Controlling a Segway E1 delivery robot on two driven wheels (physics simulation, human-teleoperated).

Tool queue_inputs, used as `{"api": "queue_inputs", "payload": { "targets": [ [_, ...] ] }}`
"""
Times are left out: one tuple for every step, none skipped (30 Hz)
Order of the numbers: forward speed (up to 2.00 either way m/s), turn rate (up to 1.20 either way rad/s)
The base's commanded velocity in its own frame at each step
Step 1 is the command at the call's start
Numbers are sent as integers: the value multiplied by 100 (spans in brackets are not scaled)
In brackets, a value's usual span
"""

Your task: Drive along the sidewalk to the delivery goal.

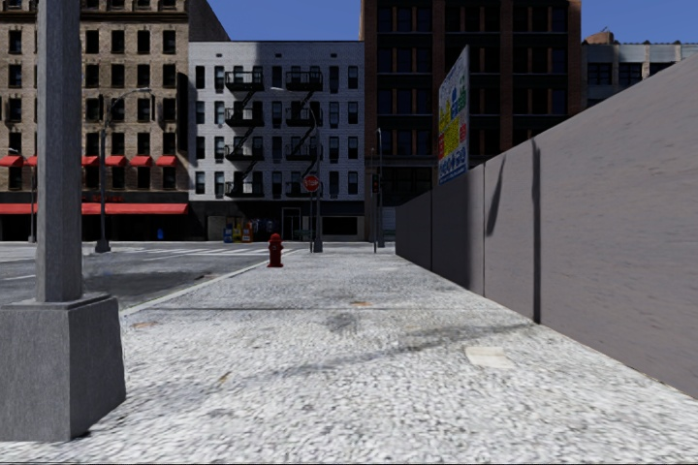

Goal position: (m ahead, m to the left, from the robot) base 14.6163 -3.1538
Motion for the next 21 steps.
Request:
{"api": "queue_inputs", "payload": {
  "targets": [
    [200,0],
    [200,0],
    [200,0],
    [200,0],
    [200,0],
    [200,0],
    [200,0],
    [200,0],
    [200,0],
    [200,0],
    [200,0],
    [200,0],
    [200,0],
    [200,0],
    [200,0],
    [200,0],
    [200,0],
    [200,0],
    [200,0],
    [200,0],
    [200,0]
  ]
}}
